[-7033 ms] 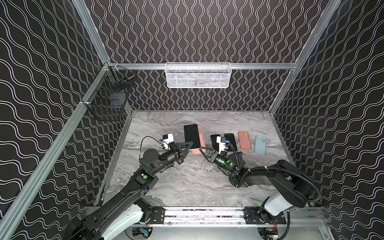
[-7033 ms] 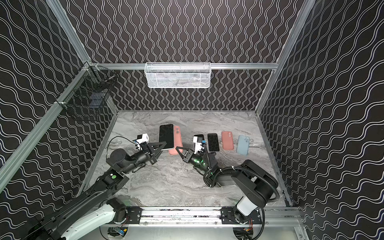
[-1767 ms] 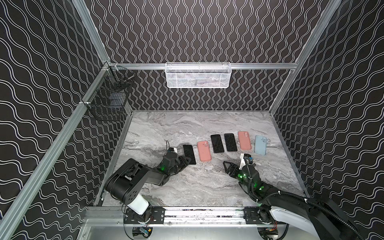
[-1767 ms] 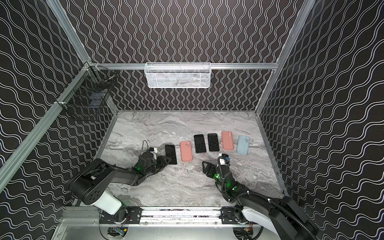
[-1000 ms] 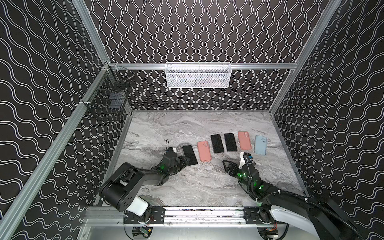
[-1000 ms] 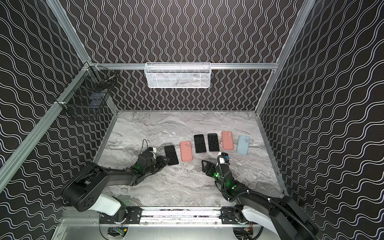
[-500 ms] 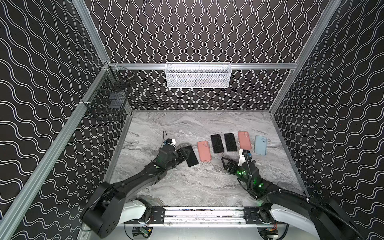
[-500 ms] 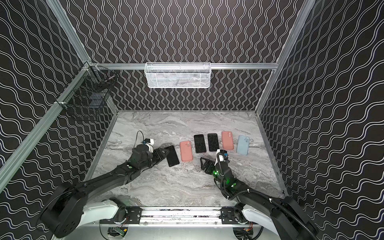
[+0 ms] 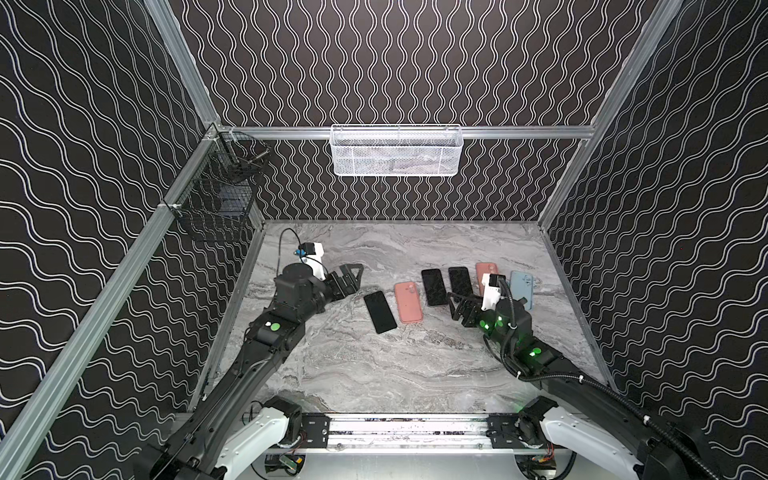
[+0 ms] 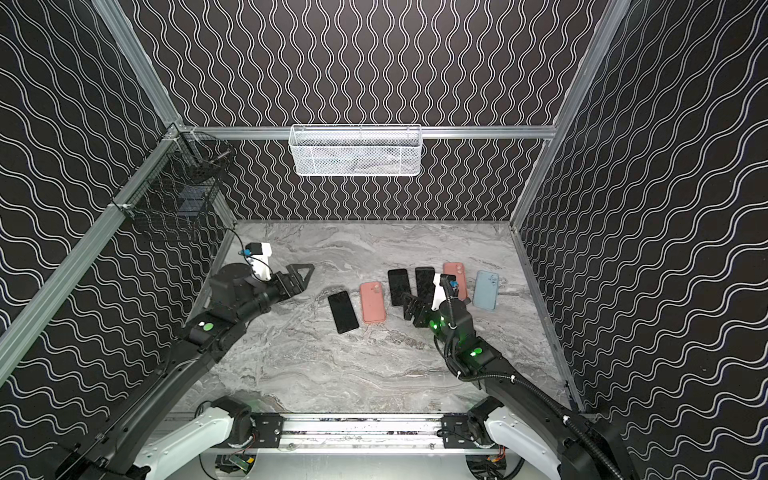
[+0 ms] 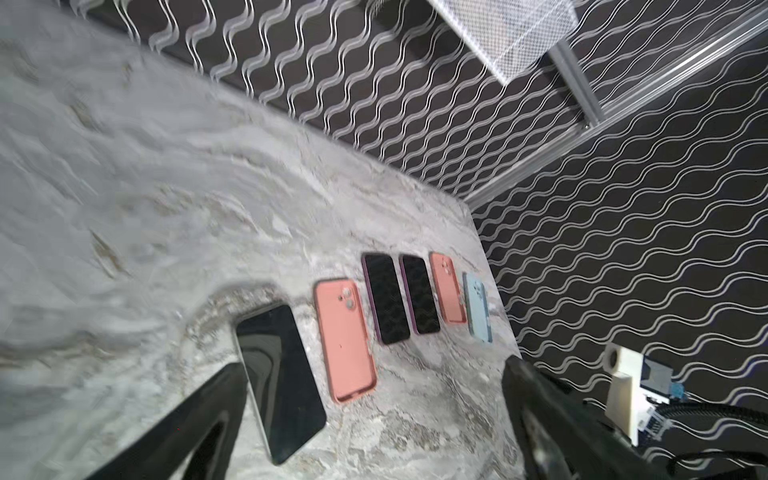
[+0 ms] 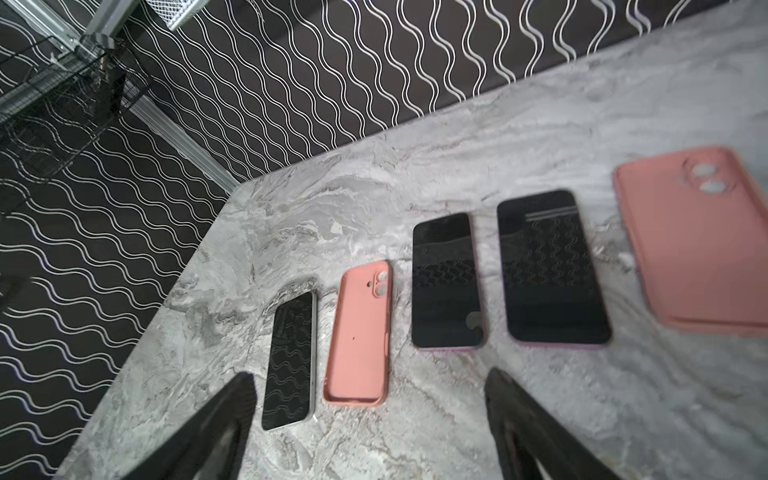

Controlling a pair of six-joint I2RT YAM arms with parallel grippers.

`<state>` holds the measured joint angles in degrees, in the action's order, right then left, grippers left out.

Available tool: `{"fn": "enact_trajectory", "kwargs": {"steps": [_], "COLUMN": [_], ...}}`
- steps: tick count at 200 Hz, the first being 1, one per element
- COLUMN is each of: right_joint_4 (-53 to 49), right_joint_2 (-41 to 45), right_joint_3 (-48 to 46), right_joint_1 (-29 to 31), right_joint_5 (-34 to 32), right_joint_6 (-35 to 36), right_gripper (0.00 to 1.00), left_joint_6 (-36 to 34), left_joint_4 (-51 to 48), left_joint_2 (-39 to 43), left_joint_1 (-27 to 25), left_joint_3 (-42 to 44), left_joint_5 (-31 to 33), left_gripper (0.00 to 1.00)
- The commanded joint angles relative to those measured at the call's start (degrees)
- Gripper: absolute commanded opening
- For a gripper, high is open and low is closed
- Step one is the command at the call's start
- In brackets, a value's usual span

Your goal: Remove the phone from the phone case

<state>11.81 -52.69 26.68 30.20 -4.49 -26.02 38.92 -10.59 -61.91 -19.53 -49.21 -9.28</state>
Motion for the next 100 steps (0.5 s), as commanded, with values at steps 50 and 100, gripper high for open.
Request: {"fn": "enact_trajectory", "kwargs": {"steps": [50, 100], "right_joint_4": [-16.69, -20.87], "right_joint_2": [-0.52, 2.27], "right_joint_3": [13.3, 17.39], "right_joint_1": [-3.81, -3.79], "right_joint_5": [1.46, -1.67], "right_joint_6": [10.15, 14.53], "right_gripper": [0.99, 0.99], "left_joint_6": [-20.62, -30.0], "left_joint_4": [-14.98, -13.06], "left_joint_2": [2.51, 6.63], "left_joint_1": [2.49, 2.57], "left_joint_3": [-11.69, -9.59], "left_joint_5": [8.13, 20.27], "left_gripper": [0.99, 0.99]}}
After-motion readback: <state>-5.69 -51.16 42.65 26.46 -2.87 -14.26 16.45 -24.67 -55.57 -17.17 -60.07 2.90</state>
